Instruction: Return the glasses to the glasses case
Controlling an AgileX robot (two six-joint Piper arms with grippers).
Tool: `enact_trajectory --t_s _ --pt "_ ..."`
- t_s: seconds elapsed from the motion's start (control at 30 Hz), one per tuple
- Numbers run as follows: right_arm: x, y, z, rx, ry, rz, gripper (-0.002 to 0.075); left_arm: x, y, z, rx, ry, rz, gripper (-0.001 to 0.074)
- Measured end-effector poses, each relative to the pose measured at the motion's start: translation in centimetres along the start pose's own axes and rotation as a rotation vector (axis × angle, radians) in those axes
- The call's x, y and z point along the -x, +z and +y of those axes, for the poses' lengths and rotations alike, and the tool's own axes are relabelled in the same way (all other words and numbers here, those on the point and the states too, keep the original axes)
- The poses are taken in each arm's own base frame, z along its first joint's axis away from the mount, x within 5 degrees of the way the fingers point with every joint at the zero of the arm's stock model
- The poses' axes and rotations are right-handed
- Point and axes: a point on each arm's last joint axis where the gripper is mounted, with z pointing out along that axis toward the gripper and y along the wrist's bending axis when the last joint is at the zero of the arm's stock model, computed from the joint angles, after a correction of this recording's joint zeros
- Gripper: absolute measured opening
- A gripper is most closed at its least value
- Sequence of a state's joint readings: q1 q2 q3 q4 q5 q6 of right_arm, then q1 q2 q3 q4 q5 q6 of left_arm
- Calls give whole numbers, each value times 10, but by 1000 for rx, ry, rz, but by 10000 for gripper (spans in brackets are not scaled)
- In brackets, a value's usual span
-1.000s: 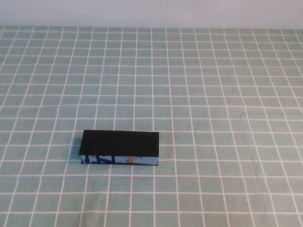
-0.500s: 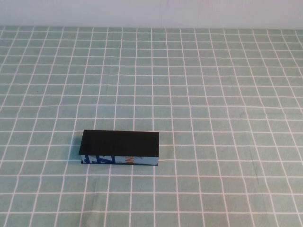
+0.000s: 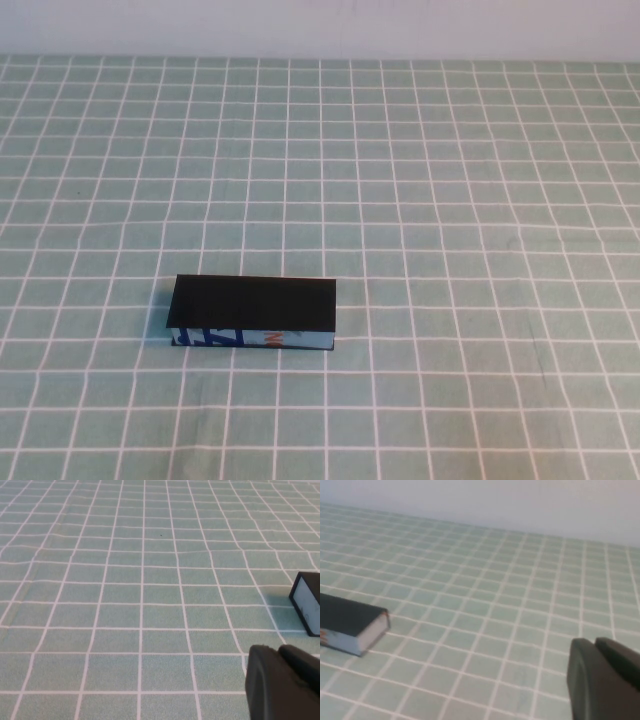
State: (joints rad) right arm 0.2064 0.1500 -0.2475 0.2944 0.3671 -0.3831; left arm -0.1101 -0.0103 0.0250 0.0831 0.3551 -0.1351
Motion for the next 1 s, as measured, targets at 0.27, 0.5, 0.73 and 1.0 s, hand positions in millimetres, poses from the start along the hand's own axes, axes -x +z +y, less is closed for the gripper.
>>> enact_trajectory --t_s 0.27,0.5,0.73,1.0 --pt "-63 4 -4 -122 73 60 -13 0 0 0 0 0 0 1" --pt "-83 8 -4 -129 123 121 -13 0 0 0 0 -2 0 1" --pt "-83 8 -4 -131 120 120 -13 0 0 0 0 -5 0 1" --pt "-83 8 -4 -129 125 119 -13 0 0 0 0 -5 1 1"
